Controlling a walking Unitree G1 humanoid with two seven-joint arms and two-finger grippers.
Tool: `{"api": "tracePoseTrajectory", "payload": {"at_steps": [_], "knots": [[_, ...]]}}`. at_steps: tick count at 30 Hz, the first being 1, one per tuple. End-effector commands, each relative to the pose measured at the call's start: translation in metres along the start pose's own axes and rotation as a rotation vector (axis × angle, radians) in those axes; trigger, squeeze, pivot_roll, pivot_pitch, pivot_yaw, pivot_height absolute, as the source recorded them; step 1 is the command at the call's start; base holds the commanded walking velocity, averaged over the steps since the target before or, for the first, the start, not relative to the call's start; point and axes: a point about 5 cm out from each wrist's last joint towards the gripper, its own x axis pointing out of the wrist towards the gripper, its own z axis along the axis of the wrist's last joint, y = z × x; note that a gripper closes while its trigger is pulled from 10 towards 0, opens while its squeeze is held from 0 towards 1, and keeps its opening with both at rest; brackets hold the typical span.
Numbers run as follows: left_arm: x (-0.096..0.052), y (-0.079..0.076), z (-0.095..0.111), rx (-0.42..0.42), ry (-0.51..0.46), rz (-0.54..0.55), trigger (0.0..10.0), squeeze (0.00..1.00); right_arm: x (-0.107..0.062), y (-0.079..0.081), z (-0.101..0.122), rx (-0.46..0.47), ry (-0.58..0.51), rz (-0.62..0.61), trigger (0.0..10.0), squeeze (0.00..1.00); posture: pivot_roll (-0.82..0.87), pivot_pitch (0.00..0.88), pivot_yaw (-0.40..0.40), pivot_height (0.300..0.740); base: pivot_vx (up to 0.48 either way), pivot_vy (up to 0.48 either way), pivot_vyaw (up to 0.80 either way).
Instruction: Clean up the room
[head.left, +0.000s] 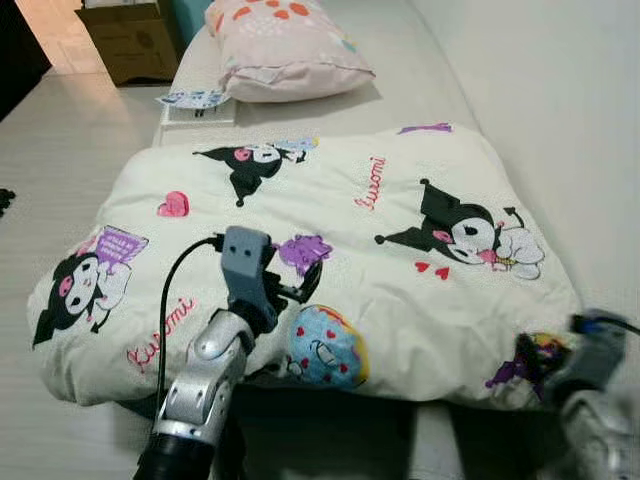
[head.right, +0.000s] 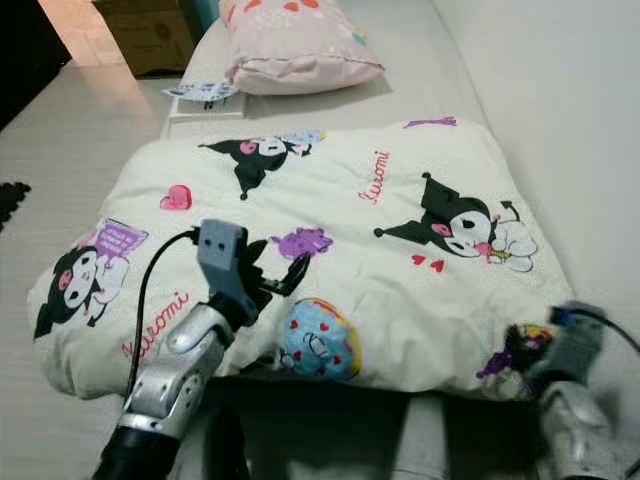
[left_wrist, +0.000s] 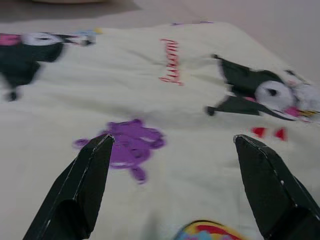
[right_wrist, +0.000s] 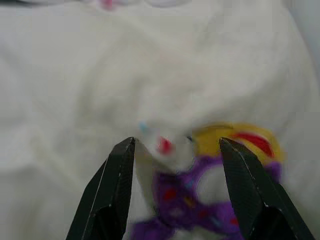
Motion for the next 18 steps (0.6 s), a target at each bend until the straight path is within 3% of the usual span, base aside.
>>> {"api": "tracePoseTrajectory", "payload": {"at_steps": [1,3,7,13,18], "knots": [[-0.004,0.001,-0.013,-0.004,0.034,0.015,10.0,0.0,-0.003,0.022,-0.014,0.001,0.016,0.077,10.0,0.0,-0.13,0.102,0.041,0.459,0.0,0.0,0.0],[-0.002,-0.003,-0.02,-0.005,0.04,0.003,10.0,0.0,-0.007,0.055,-0.026,0.02,0.015,0.206,10.0,0.0,-0.13,0.088,0.04,0.468,0.0,0.0,0.0],[0.0,-0.002,-0.025,0.008,0.048,-0.005,10.0,0.0,-0.011,0.071,-0.028,0.056,0.003,0.275,10.0,0.0,-0.13,0.081,0.041,0.478,0.0,0.0,0.0],[-0.007,0.011,-0.051,0.01,0.123,0.035,10.0,0.0,-0.018,0.102,-0.017,0.123,-0.051,0.48,10.0,0.0,-0.13,0.046,0.036,0.502,0.0,0.0,0.0],[-0.014,0.022,-0.068,0.005,0.177,0.09,10.0,0.0,-0.013,0.111,-0.031,0.099,0.006,0.492,10.0,0.0,-0.12,0.027,0.021,0.525,0.0,0.0,0.0]]}}
